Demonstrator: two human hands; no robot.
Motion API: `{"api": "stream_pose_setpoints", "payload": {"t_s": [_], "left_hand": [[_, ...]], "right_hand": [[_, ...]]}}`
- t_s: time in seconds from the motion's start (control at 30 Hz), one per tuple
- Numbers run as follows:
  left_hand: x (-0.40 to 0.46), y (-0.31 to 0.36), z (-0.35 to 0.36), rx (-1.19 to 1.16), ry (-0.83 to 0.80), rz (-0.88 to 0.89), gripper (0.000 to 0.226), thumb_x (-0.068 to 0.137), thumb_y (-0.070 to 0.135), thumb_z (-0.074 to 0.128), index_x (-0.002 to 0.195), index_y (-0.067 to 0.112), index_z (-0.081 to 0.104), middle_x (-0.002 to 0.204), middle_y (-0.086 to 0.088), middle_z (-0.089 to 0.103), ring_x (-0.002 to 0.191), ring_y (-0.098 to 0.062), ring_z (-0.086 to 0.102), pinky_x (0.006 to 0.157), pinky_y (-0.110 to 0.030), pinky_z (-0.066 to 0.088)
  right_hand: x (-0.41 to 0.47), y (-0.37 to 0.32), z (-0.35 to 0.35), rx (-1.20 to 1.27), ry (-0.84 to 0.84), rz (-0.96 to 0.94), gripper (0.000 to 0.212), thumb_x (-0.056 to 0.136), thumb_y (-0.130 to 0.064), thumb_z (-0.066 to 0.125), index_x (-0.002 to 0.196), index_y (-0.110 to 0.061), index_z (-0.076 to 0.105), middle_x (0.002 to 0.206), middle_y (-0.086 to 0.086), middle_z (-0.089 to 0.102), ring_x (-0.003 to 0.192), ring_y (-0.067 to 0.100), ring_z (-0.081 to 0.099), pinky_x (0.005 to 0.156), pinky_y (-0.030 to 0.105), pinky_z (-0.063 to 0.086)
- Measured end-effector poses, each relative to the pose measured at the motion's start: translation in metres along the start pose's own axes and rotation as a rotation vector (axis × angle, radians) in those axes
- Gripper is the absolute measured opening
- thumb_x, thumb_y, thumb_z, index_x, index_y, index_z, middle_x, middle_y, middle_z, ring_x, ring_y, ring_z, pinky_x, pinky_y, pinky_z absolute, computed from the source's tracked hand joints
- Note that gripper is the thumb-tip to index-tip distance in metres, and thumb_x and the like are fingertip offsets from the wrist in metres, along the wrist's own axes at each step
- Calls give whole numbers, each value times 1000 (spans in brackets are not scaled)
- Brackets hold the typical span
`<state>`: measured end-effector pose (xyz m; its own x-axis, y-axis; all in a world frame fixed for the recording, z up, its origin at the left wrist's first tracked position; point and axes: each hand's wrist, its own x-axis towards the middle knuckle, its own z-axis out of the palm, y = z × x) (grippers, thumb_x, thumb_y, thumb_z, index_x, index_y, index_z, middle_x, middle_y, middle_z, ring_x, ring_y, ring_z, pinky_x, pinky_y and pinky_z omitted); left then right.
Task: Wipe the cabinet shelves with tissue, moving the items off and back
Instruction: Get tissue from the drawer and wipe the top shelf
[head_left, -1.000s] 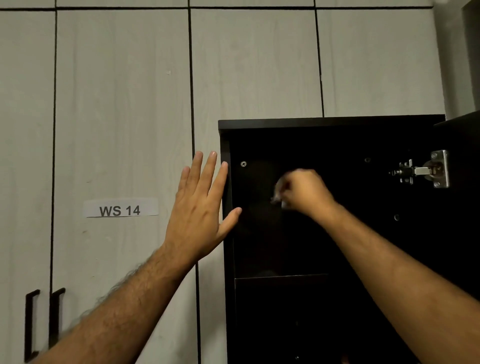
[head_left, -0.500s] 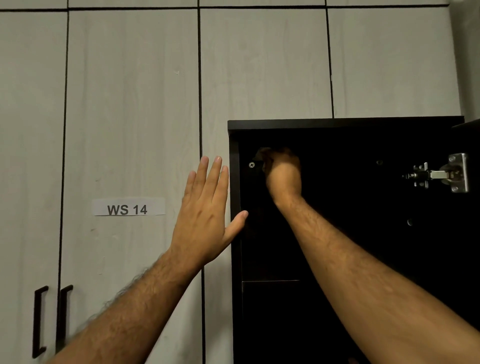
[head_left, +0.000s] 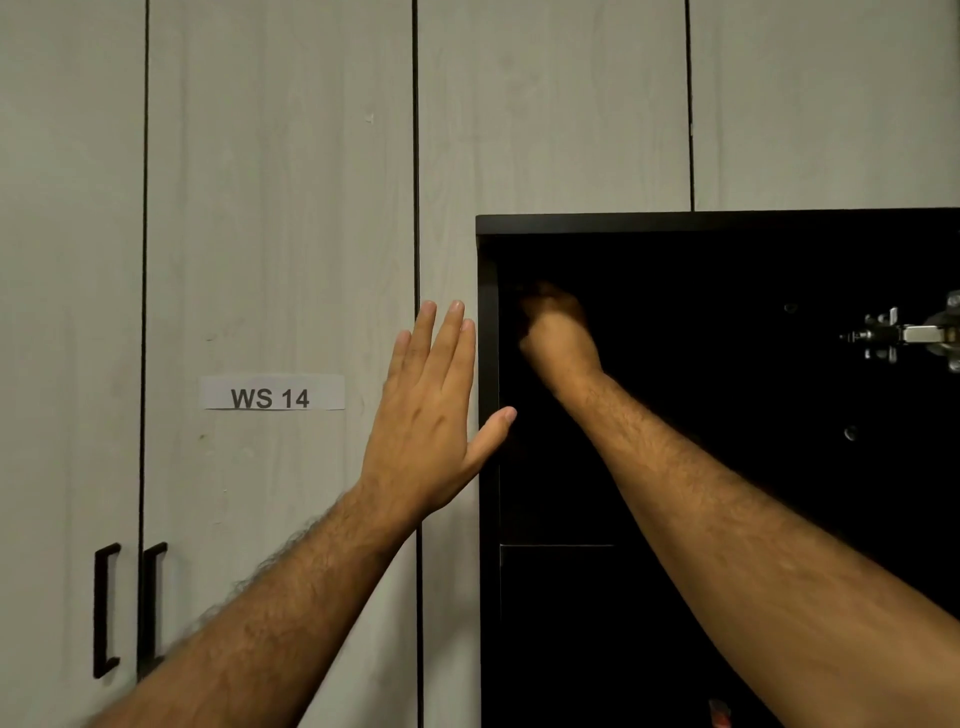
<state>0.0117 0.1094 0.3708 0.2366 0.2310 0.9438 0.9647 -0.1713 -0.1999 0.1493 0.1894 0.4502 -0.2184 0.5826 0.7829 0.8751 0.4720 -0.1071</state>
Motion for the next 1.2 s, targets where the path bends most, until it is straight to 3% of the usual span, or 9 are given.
{"api": "stream_pose_setpoints", "payload": {"t_s": [0.03,0.07,0.2,0.37,0.57,0.73,0.87,1.1,1.2], "left_hand": [[-1,0,0,-8,-2,-1,81,95,59,32,154,8,13,163,-7,3,150,-21,-8,122,-39,-4],[-2,-1,1,-17,-4,-6,81,96,60,30,155,8,12,163,-7,2,150,-20,-9,122,-39,-4],[-11,-2,6,-49,-10,-45,80,98,60,26,155,7,9,163,-7,0,150,-20,-10,122,-35,-6],[-18,0,10,-61,-18,-62,80,97,61,24,154,7,9,163,-7,0,150,-21,-9,122,-39,-2],[-21,6,10,-87,-25,-100,81,96,63,21,155,8,9,163,-8,2,150,-21,-8,122,-41,-1],[-25,9,10,-86,-34,-125,81,96,62,22,155,8,9,163,-8,2,150,-21,-9,122,-41,0],[-28,9,8,-71,-45,-146,80,97,62,21,155,8,9,163,-9,2,150,-21,-9,122,-43,1],[-30,9,5,-40,-44,-182,80,97,61,20,154,8,10,163,-8,4,150,-20,-8,122,-41,0],[-33,8,4,-3,-50,-190,79,97,61,21,155,8,10,163,-7,4,150,-19,-9,122,-40,0]], "right_hand": [[-4,-4,-10,190,27,117,32,98,-12,48,129,-10,54,126,6,57,114,18,56,89,21,41],[-9,-4,-19,62,-39,29,32,95,-9,53,128,-8,56,124,10,58,112,22,57,87,23,42],[-29,15,-7,-21,46,-215,28,88,-8,63,115,-12,68,111,8,67,104,23,63,92,32,49],[-66,26,14,-14,-94,-452,12,87,-16,66,96,-17,74,101,2,64,89,18,63,76,35,55],[-89,21,32,-159,-422,-464,15,93,-20,60,102,-14,71,107,0,62,91,15,62,80,32,55],[-85,14,30,-142,-547,-340,7,90,-24,62,93,-20,66,93,-3,63,75,12,60,65,29,50],[-85,18,22,-199,-555,-391,13,92,-24,56,79,-25,59,81,-6,59,67,10,53,53,26,36],[-82,15,29,88,-355,-272,22,88,-14,64,70,-24,59,69,-10,56,68,8,58,59,22,47],[-73,18,25,242,-246,-207,15,88,-12,66,76,-21,66,74,-9,62,70,5,61,71,27,57]]}}
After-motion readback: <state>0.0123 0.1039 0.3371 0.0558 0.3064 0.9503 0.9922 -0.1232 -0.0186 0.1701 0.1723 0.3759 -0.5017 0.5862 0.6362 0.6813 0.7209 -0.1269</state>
